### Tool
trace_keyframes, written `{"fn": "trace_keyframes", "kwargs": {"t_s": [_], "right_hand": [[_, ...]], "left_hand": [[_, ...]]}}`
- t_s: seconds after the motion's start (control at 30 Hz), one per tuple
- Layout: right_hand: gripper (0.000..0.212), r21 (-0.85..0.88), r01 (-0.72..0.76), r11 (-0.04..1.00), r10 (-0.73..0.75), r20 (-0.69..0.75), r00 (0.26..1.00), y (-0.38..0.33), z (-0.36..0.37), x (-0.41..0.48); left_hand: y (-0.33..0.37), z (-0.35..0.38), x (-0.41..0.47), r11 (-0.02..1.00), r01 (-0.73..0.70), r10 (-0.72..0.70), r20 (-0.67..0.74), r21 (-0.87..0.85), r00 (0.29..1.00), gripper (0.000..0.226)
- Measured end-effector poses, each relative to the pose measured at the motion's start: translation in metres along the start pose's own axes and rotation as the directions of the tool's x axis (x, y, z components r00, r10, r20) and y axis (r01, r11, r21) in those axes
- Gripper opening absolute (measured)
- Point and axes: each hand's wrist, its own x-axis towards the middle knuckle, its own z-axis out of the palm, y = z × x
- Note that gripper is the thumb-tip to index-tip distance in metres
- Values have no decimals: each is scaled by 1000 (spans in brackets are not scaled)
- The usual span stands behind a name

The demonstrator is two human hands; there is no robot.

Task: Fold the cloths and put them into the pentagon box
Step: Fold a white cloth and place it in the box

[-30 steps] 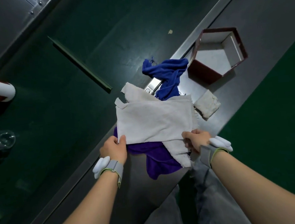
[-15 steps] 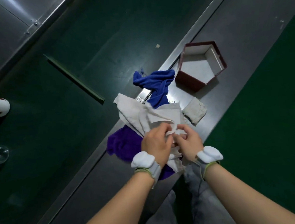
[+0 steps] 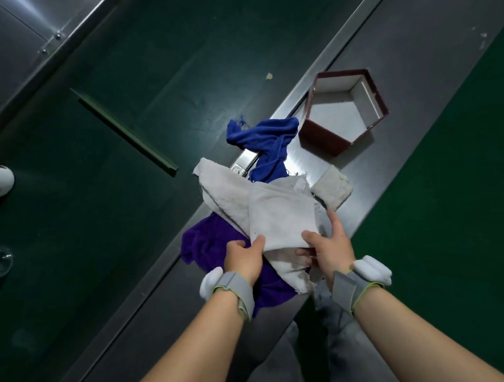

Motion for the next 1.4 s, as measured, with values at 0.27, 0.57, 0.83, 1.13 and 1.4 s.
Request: {"fn": "trace_keyframes", "kwargs": {"t_s": [0.27,0.57,0.83,1.13,1.4], "right_hand": [[21,-146,103,984,-91,84,992,-48,4,-9],[36,-500,556,664,-493,266,828,-78,13,-28],[19,-777,613,-146,-578,570,584,2,-6,-19],[24,-843,380,379,-220,317,922,42,-10,11],[73,-878,71,473,-36,61,997,28,23,52]], "left_hand": [[51,-32,-24,914,-252,256,-29,-318,966,20],[72,-80,-58,578,-773,801,-3,261,599,40],[-19,-84,-29,131,-691,886,228,711,403,22],[-56,-64,-5,723,-569,590,79,393,804,9],[-26,-36,30,821,-115,276,-211,559,938,47]]}}
